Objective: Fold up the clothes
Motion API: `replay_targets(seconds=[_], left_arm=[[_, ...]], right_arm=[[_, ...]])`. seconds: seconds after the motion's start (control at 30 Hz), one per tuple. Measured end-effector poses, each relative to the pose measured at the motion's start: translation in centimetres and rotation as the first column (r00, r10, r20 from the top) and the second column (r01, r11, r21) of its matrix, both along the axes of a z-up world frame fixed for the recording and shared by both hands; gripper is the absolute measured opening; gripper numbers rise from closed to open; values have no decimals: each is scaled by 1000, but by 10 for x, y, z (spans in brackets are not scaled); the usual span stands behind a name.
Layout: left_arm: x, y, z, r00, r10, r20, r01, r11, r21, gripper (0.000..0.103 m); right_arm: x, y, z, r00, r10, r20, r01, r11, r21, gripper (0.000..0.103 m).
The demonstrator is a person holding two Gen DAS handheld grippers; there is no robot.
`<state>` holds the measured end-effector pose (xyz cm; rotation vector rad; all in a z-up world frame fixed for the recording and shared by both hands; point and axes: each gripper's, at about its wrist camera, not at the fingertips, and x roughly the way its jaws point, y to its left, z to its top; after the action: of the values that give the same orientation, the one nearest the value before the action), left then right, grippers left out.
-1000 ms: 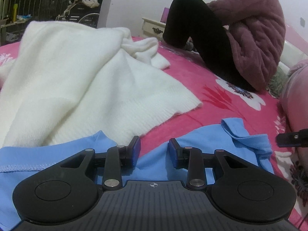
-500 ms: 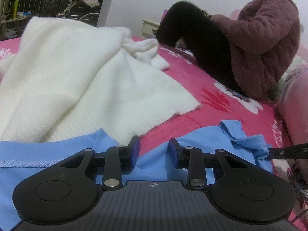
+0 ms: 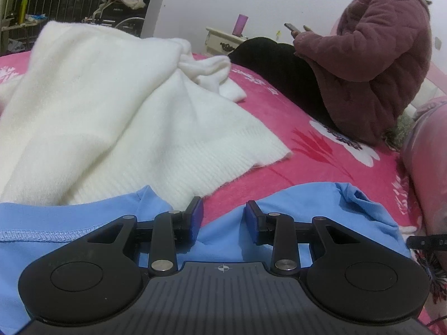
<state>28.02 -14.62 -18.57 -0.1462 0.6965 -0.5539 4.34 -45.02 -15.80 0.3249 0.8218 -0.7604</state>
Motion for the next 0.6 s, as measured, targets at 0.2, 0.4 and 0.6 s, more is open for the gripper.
replay_targets(seconds=[0.2, 0.4, 0.6], left_arm=[[0, 0, -1, 1000, 0, 0, 0, 1000, -5, 34], [0, 0, 0, 1000, -1, 1, 1, 1000, -2, 34], [0, 1, 0, 1000, -2, -1, 2, 1000, -7, 34]], right_arm=[[-3, 36, 27, 990, 143, 14, -137, 965, -222, 21], [60, 50, 17, 839, 544, 14, -542, 838, -55, 17], [109, -27, 0, 927, 374, -11, -374, 928, 6, 15]])
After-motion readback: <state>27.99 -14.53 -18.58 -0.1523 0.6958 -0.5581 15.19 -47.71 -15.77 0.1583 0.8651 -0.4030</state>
